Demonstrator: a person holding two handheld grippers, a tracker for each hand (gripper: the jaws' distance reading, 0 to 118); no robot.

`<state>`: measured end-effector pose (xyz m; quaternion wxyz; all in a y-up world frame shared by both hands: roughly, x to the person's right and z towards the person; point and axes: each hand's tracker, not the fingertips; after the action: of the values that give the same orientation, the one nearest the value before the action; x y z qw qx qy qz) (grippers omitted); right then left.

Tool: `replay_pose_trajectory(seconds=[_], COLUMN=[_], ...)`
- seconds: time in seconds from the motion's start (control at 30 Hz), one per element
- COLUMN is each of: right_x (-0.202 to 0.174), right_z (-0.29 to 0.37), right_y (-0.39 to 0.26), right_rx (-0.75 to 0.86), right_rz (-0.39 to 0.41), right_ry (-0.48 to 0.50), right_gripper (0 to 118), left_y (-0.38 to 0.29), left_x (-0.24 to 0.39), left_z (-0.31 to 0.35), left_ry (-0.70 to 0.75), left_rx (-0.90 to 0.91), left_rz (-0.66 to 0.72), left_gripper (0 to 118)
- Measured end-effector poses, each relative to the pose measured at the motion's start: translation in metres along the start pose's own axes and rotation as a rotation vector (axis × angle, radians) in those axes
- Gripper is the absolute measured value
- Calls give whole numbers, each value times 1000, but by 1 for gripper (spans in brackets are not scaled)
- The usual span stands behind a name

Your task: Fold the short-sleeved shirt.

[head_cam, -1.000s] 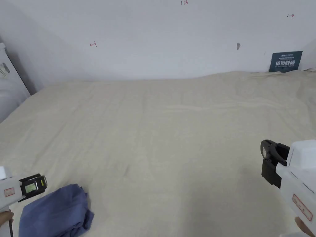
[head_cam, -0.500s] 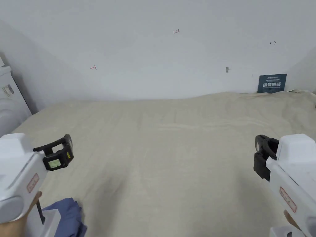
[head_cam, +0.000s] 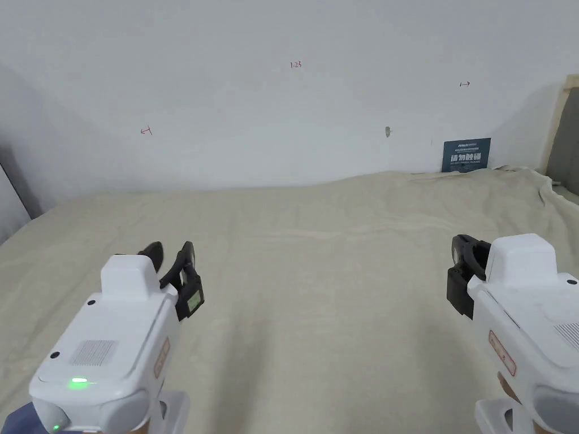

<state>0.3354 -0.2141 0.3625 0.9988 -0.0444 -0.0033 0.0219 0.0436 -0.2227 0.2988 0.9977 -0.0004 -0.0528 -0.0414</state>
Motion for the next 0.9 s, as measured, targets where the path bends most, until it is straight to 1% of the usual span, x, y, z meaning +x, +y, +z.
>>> replay_pose_trajectory(seconds=[0.03,0.07,0.1,0.33,0.6,0.9], right_x=[4,4,2,4,-5,-5], right_z=[-5,-5,-4,-7,3,6], right_y=[0,0,0,-1,-4,-2], right_rx=[0,1,2,14,35,39], right_rz=[-1,-1,-2,3,1,5], right_ry=[-4,-7,-10,-39,-70,-75], right_gripper=[0,0,0,0,0,0], left_y=[-3,-5,-7,-20,-31,-31], left_x=[5,9,16,32,43,48], left_z=[0,0,1,2,5,10], left_ry=[-7,-9,-3,25,36,46], left_rx=[0,1,1,15,41,66], left_rz=[-4,-9,-12,-16,-14,-12], left_gripper=[14,4,0,0,0,0])
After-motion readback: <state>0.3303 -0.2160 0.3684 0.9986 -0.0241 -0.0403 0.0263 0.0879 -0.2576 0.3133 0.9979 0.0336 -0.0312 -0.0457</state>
